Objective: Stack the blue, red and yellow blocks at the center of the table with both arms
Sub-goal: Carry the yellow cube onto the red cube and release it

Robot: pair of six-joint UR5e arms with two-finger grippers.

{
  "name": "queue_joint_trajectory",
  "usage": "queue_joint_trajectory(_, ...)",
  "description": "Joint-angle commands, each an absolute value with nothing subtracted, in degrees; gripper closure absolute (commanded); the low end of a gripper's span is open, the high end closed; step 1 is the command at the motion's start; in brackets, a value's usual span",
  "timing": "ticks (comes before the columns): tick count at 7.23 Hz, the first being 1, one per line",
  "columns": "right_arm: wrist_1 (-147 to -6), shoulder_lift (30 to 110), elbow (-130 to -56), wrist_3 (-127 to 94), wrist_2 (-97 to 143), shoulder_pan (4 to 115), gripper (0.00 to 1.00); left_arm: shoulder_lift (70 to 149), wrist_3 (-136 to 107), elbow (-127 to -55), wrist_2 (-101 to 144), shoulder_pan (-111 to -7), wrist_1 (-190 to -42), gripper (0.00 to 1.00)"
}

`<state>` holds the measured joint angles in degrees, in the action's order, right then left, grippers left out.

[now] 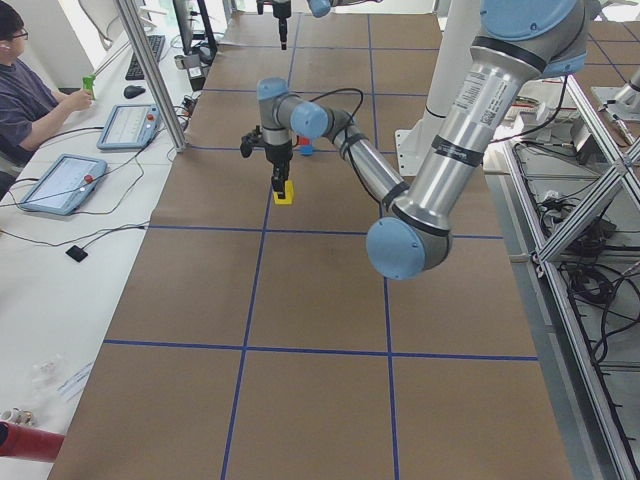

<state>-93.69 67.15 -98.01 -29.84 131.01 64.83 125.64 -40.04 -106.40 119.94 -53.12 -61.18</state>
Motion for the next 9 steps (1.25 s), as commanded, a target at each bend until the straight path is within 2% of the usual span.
queue_joint_trajectory(1,-93.60,67.50,-98.17,-29.71,130.87,65.04,0.00,140.48,-46.28,-98.83,122.61,-48.12,-56.51,1.00)
queue_joint_trajectory(3,-93.60,67.59,-98.09,-29.62,130.87,65.04,0.00,148.42,-53.65,-90.66,121.04,-41.17,-60.43,1.00)
queue_joint_trajectory(5,-93.60,67.67,-98.17,-29.62,130.87,65.04,0.00,149.58,-58.26,-84.14,118.56,-38.77,-70.20,1.00)
queue_joint_trajectory(9,-93.60,67.76,-97.91,-29.62,130.69,65.04,0.00,149.94,-61.43,-78.93,118.30,-37.01,-77.87,1.00)
